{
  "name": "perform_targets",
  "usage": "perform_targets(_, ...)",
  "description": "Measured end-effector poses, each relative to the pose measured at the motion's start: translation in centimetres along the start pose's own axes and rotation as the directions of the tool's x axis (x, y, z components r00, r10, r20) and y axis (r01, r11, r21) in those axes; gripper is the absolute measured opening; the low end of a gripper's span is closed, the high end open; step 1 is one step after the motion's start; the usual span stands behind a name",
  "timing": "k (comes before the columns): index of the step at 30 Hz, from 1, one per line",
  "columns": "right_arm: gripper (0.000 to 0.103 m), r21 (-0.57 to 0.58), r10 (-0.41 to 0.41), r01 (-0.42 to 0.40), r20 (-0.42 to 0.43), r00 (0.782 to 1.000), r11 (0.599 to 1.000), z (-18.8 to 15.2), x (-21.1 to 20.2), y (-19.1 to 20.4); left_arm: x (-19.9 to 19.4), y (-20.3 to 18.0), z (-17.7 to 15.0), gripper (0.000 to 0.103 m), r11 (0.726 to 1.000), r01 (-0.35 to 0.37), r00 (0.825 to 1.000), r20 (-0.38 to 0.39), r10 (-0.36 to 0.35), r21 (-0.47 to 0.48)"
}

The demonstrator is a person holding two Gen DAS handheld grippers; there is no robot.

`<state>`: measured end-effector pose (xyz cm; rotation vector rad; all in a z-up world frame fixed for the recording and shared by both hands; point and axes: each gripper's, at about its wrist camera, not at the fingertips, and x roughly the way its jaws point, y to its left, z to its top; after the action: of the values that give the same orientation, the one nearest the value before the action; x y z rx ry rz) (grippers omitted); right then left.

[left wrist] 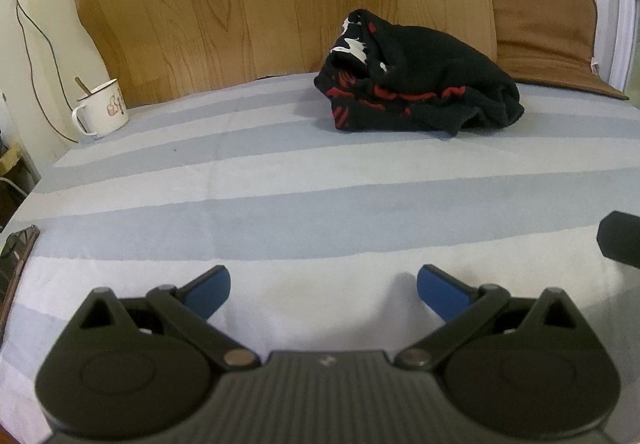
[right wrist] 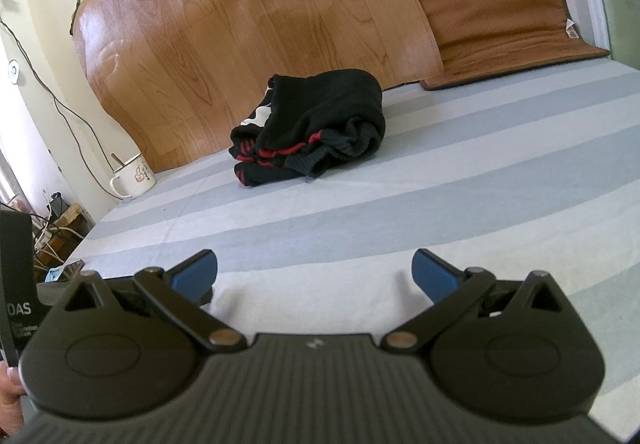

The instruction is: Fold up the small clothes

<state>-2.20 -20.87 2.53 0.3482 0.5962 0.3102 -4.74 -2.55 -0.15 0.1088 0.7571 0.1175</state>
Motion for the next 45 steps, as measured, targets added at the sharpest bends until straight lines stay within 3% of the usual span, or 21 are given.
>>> perform_targets(45,0.103,0.01,0.006,-0.006,-0.001,1.0,1.0,0.02,-0.01,-0.43,0.01,-0.19,-0.16,0.103,0.998,-0.053,0.999,0.0,0.053,0.032)
